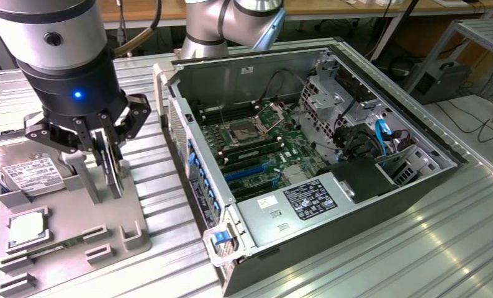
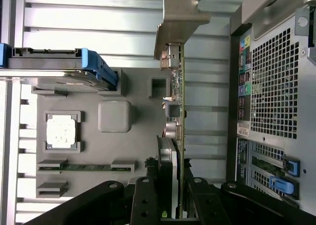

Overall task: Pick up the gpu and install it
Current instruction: 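Pick up the gpu and move the gpu toward the slot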

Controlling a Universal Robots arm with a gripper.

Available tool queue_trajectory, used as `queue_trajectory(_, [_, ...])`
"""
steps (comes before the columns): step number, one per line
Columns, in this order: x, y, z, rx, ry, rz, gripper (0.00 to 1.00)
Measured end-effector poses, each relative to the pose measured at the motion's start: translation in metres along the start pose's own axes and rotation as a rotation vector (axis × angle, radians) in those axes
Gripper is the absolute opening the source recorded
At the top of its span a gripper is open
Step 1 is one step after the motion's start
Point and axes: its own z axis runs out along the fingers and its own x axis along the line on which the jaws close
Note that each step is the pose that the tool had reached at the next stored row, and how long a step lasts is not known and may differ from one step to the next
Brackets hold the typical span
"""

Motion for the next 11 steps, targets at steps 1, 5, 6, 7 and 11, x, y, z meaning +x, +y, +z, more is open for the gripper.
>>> queue_trajectory(1, [0.000,0.0000,-0.0004,0.0000,0.0000,0.000,0.28])
queue_trajectory(5, [0.000,0.0002,-0.0021,0.0000,0.0000,0.000,0.28])
queue_trajectory(6, [0.000,0.0002,-0.0026,0.0000,0.0000,0.000,0.28])
queue_trajectory(7, [0.000,0.0002,-0.0031,0.0000,0.0000,0.000,0.28])
queue_trajectory(11, [0.000,0.0009,-0.0106,0.0088,0.0004,0.000,0.28])
